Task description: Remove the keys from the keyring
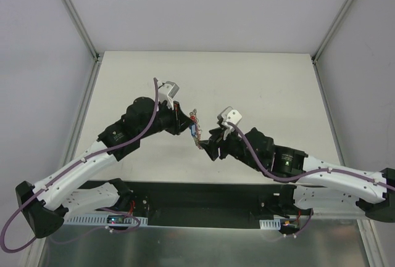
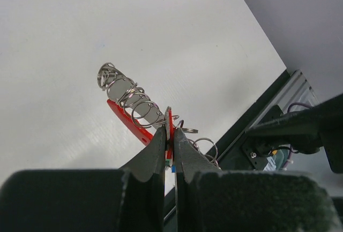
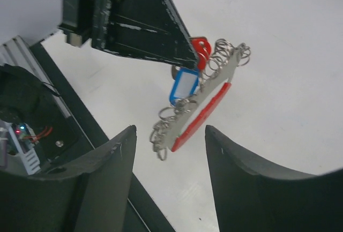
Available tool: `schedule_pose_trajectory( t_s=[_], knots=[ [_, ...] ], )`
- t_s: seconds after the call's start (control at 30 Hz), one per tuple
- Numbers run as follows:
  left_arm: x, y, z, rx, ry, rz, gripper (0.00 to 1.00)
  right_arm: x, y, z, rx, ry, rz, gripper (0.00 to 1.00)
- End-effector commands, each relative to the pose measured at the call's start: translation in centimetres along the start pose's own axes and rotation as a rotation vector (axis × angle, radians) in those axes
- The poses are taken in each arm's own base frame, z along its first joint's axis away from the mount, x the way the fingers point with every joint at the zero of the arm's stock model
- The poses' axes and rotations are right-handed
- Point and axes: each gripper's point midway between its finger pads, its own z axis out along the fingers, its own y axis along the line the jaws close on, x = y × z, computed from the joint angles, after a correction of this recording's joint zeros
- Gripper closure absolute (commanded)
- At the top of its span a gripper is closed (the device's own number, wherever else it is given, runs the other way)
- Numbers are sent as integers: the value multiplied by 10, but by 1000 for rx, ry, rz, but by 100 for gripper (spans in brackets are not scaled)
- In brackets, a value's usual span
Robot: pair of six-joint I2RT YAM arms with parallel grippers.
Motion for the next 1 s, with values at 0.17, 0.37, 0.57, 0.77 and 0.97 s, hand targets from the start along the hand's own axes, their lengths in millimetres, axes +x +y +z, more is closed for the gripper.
schedule_pose_trajectory(
  t_s=[0.17, 0.37, 0.57, 0.77, 0.97],
  knots=[
    [-31, -7, -5, -60, -56, -108, 100, -20, 8, 23, 53, -76, 3, 34],
    [-37, -12, -11, -46, -70, -118, 100, -2, -10, 34, 162, -31, -65, 32],
    [-33, -19, -14, -14, -57, -151, 100, 6, -11, 45, 186, 3, -115, 41],
    [-32, -24, -22, 17, -59, -138, 100, 9, -22, 43, 239, 5, -135, 81],
    [-33, -43, -37, 143, -51, 93, 95, -11, -19, 13, 141, -55, -140, 99]
  ],
)
